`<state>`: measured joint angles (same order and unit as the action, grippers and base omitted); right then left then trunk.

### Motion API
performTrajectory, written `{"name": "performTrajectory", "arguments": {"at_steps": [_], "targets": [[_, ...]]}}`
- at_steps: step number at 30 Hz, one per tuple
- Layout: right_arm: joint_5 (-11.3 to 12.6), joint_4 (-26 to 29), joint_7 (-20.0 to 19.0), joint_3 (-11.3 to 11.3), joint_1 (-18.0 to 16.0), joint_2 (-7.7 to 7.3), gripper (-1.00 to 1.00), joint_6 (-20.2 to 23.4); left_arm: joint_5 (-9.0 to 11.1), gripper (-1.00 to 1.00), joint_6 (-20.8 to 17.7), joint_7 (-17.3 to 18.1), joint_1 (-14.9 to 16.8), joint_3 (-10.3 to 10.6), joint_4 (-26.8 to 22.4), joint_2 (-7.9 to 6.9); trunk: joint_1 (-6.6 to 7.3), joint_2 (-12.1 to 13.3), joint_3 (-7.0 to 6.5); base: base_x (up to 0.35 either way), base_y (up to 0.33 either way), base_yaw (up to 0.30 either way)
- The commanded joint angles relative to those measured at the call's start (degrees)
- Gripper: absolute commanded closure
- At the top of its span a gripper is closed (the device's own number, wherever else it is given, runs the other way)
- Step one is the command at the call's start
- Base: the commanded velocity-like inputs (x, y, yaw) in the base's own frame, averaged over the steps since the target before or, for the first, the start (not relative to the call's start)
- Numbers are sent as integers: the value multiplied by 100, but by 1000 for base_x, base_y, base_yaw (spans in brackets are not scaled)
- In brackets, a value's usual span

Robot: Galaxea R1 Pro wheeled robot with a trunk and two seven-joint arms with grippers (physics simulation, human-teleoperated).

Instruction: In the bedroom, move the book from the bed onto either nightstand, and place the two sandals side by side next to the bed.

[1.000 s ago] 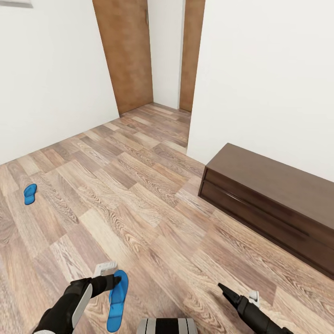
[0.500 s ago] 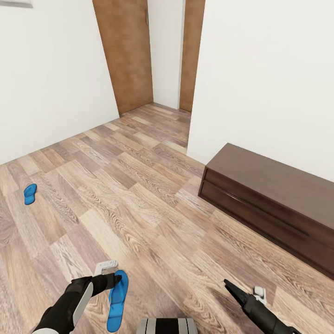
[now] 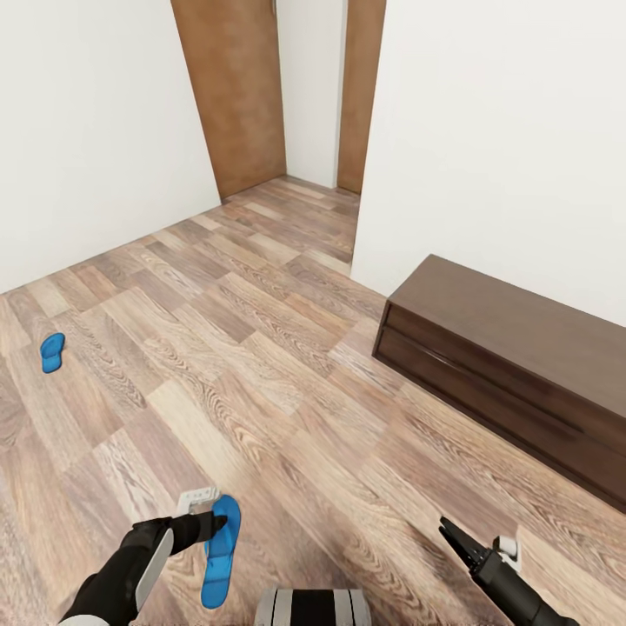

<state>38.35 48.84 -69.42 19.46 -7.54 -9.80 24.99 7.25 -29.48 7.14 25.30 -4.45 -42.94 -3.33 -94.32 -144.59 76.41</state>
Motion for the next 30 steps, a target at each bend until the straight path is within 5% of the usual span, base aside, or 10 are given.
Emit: {"name": "performTrajectory", "arguments": {"at_steps": [1,30], "targets": [[27,-2,-14,4,-2,-1,-100,53,49,-100,-39,4,1,-13,-10,-1,-1,-3,27,0,0,0],[-2,-9,-37,14,7,-4,-100,49,57,-100,-13,-172,1,-12,-25,10,-76,-42,669,0,0,0]]}}
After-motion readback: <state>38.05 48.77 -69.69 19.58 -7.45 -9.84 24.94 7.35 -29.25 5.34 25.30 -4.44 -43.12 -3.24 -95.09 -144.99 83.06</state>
